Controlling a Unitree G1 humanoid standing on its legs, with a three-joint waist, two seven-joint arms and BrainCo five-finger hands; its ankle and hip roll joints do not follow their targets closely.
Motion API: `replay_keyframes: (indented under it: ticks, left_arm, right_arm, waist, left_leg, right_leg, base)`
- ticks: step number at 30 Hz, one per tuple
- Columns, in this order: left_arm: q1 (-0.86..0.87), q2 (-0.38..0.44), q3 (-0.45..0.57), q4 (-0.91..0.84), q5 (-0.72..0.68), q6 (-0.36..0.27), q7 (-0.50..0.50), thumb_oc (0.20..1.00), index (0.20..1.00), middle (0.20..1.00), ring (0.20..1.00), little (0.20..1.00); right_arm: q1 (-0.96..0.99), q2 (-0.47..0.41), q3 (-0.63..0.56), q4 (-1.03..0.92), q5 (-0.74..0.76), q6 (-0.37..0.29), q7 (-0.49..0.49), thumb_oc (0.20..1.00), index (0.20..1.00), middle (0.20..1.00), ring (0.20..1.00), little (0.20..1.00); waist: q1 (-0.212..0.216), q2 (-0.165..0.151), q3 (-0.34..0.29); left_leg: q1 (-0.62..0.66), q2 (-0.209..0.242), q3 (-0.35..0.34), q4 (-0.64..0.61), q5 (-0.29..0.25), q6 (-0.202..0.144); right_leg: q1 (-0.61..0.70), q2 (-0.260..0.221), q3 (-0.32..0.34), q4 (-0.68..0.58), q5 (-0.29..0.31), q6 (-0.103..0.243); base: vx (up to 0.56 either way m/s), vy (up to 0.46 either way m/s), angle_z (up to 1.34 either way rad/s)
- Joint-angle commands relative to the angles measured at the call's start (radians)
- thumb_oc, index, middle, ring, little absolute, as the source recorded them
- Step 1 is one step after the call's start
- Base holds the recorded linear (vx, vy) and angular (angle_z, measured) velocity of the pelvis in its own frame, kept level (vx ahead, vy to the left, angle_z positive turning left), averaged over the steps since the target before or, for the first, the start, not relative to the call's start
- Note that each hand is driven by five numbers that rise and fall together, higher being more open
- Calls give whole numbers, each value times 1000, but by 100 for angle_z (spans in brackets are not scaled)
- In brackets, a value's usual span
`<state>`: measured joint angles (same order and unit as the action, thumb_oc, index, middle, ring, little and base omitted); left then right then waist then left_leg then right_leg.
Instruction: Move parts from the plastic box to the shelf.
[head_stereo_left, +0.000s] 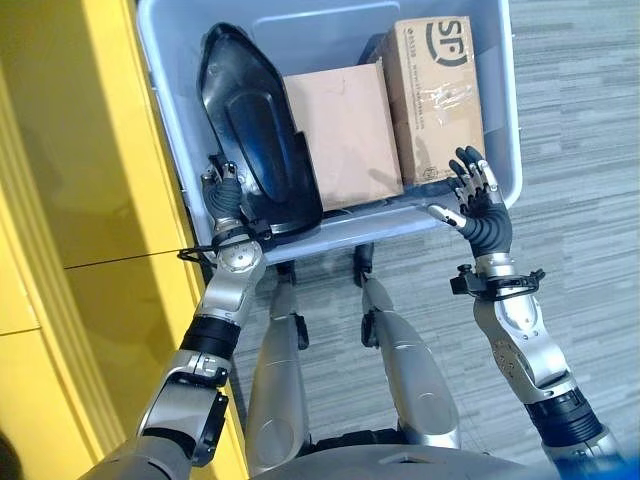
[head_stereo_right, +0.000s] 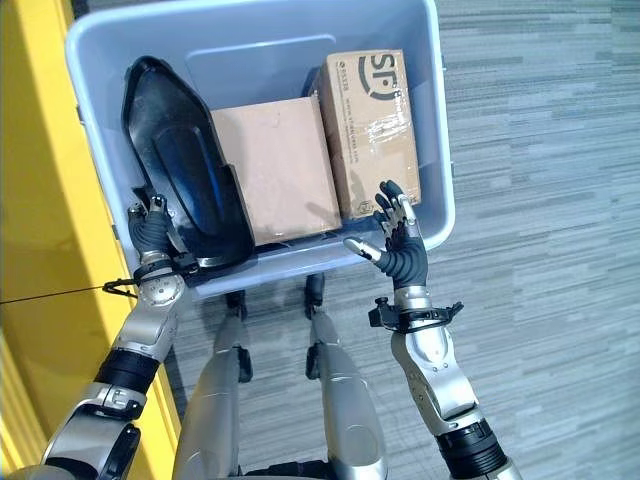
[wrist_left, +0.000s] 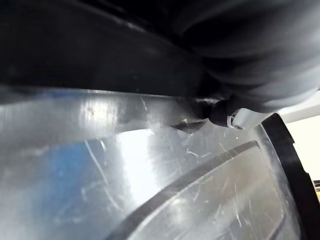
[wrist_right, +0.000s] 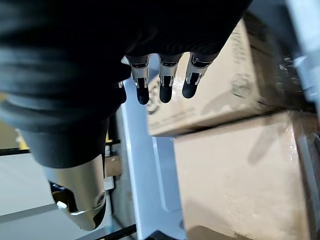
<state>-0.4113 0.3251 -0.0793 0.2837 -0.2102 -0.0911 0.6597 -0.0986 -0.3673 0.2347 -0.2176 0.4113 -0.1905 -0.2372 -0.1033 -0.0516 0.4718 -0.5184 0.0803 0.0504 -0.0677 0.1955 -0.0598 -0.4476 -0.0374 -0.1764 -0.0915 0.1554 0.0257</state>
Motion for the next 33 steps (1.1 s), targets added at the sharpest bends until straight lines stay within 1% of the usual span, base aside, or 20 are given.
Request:
replay_keyframes:
  ticks: [1, 2, 3, 7, 9, 10, 14, 15, 16, 18, 19, 21, 23, 24, 25, 26, 28, 29, 31, 33]
  left_arm:
    - [23, 110, 113, -10, 99, -54, 22, 200, 200, 200, 200, 200]
    - [28, 123, 128, -42, 110, -60, 18, 200, 200, 200, 200, 200]
    - [28, 122, 128, -43, 110, -60, 17, 200, 200, 200, 200, 200]
    - [35, 165, 160, -104, 137, -72, 9, 200, 200, 200, 200, 200]
    - [58, 193, 176, -157, 161, -82, -15, 200, 200, 200, 200, 200]
    - [60, 193, 176, -158, 161, -81, -15, 200, 200, 200, 200, 200]
    - [148, 188, 186, -241, 159, -104, -88, 200, 200, 200, 200, 200]
    - [203, 172, 185, -280, 112, -125, -146, 200, 200, 200, 200, 200]
    - [238, 159, 184, -289, 78, -132, -177, 200, 200, 200, 200, 200]
    - [354, 138, 188, -328, 51, -126, -264, 200, 200, 200, 200, 200]
    - [357, 138, 189, -330, 50, -125, -265, 200, 200, 200, 200, 200]
    - [449, 123, 177, -352, 18, -118, -343, 200, 200, 200, 200, 200]
    - [504, 115, 174, -368, -3, -110, -384, 200, 200, 200, 200, 200]
    - [562, 110, 163, -376, -22, -100, -436, 200, 200, 200, 200, 200]
    - [581, 100, 160, -375, -49, -98, -460, 200, 200, 200, 200, 200]
    - [631, 80, 162, -374, -103, -88, -504, 200, 200, 200, 200, 200]
    - [680, 55, 165, -382, -129, -74, -530, 200, 200, 200, 200, 200]
    - [735, 19, 171, -393, -162, -57, -555, 200, 200, 200, 200, 200]
    - [760, -2, 170, -404, -183, -52, -562, 200, 200, 200, 200, 200]
    - [767, -10, 158, -411, -187, -49, -567, 200, 200, 200, 200, 200]
  right_arm:
    - [69, 16, -50, -36, 8, -39, 16, 1000, 1000, 1000, 1000, 1000]
    - [67, 14, -52, -30, 9, -37, 23, 1000, 1000, 1000, 1000, 1000]
    - [67, 14, -52, -30, 9, -37, 23, 1000, 1000, 1000, 1000, 1000]
    - [71, 10, -60, -26, 15, -33, 42, 1000, 1000, 1000, 1000, 1000]
    - [82, 3, -69, -28, 18, -28, 63, 1000, 1000, 1000, 1000, 1000]
    - [83, 3, -69, -28, 18, -28, 63, 1000, 1000, 1000, 1000, 1000]
    - [120, -4, -91, -28, 26, -13, 100, 1000, 1000, 1000, 1000, 1000]
    - [135, -7, -107, -25, 27, -3, 114, 1000, 1000, 1000, 1000, 1000]
    - [148, -7, -115, -22, 29, 3, 121, 1000, 1000, 1000, 1000, 1000]
    - [187, -6, -147, -10, 31, 21, 151, 1000, 1000, 1000, 1000, 1000]
    - [188, -6, -147, -11, 31, 21, 151, 1000, 1000, 1000, 1000, 1000]
    - [211, -7, -174, 17, 27, 37, 164, 1000, 1000, 1000, 1000, 1000]
    - [237, -8, -190, 24, 18, 50, 180, 1000, 1000, 1000, 1000, 1000]
    - [266, -8, -210, 38, 15, 59, 192, 1000, 1000, 1000, 1000, 1000]
    - [273, -11, -216, 39, 12, 65, 200, 1000, 1000, 1000, 1000, 1000]
    - [281, -14, -218, 50, 12, 76, 213, 1000, 1000, 1000, 1000, 1000]
    - [280, -23, -217, 49, 7, 85, 228, 1000, 1000, 1000, 1000, 1000]
    - [273, -37, -205, 38, -2, 92, 251, 1000, 1000, 1000, 1000, 1000]
    - [245, -56, -182, 40, -14, 95, 258, 1000, 1000, 1000, 1000, 1000]
    - [198, -76, -157, 58, -1, 95, 254, 1000, 1000, 1000, 1000, 1000]
  waist:
    - [-1, -41, -106]
    - [3, -34, -120]
    - [3, -34, -119]
    - [9, -23, -146]
    - [12, -16, -161]
    - [12, -16, -160]
    - [18, -4, -181]
    - [23, -1, -192]
    - [23, 2, -200]
    - [31, 10, -228]
    - [30, 10, -229]
    - [41, 19, -252]
    - [44, 24, -265]
    - [47, 34, -274]
    - [46, 38, -276]
    - [51, 47, -288]
    - [58, 51, -305]
    - [79, 50, -318]
    - [99, 50, -320]
    - [146, 61, -304]
  left_leg:
    - [119, 63, 134, 58, -127, -73]
    - [144, 62, 136, 44, -126, -75]
    - [146, 62, 136, 43, -125, -75]
    - [188, 64, 136, 28, -129, -76]
    - [213, 65, 136, 25, -134, -75]
    - [214, 65, 136, 25, -134, -75]
    - [256, 68, 131, 26, -144, -73]
    - [276, 69, 127, 25, -149, -71]
    - [286, 68, 125, 24, -148, -69]
    - [327, 68, 119, 23, -158, -65]
    - [328, 68, 118, 22, -157, -65]
    - [362, 76, 107, 26, -163, -64]
    - [393, 81, 100, 26, -169, -65]
    - [418, 89, 87, 31, -173, -68]
    - [426, 93, 79, 34, -171, -71]
    - [443, 105, 69, 35, -166, -80]
    - [460, 118, 52, 34, -155, -89]
    - [482, 135, 31, 43, -146, -95]
    - [475, 143, -2, 51, -117, -103]
    - [438, 152, -66, 36, -22, -136]
  right_leg:
    - [69, -79, -55, 52, -95, 117]
    - [90, -81, -58, 45, -96, 119]
    - [92, -81, -59, 45, -96, 119]
    - [124, -80, -61, 38, -101, 121]
    - [144, -81, -62, 37, -106, 121]
    - [145, -81, -62, 37, -107, 121]
    - [186, -83, -66, 37, -120, 121]
    - [205, -85, -70, 38, -126, 120]
    - [216, -86, -72, 36, -127, 119]
    - [256, -83, -78, 39, -144, 116]
    - [257, -83, -79, 39, -144, 116]
    - [295, -82, -97, 61, -172, 112]
    - [325, -78, -107, 82, -193, 107]
    - [351, -75, -127, 117, -224, 100]
    - [360, -73, -134, 132, -236, 97]
    - [382, -64, -155, 154, -263, 89]
    - [415, -53, -178, 160, -283, 80]
    - [464, -32, -205, 159, -309, 64]
    - [486, -16, -226, 149, -318, 47]
    - [497, 1, -280, 131, -329, 21]
  base:
    - [55, 13, 4]
    - [34, 7, 3]
    - [28, 13, 7]
    - [22, 8, 7]
    - [20, -3, 6]
    - [16, -4, 7]
    - [26, -2, 5]
    - [0, 0, 0]
    - [52, -1, 1]
    - [44, -5, 4]
    - [13, -33, 4]
    - [15, -39, 7]
    - [34, -46, 28]
    - [1, -65, 30]
    - [-28, -79, 33]
    - [-31, -82, 46]
    - [-24, -133, 55]
    - [-41, -198, 80]
    - [-93, -197, 79]
    - [-166, -157, 62]
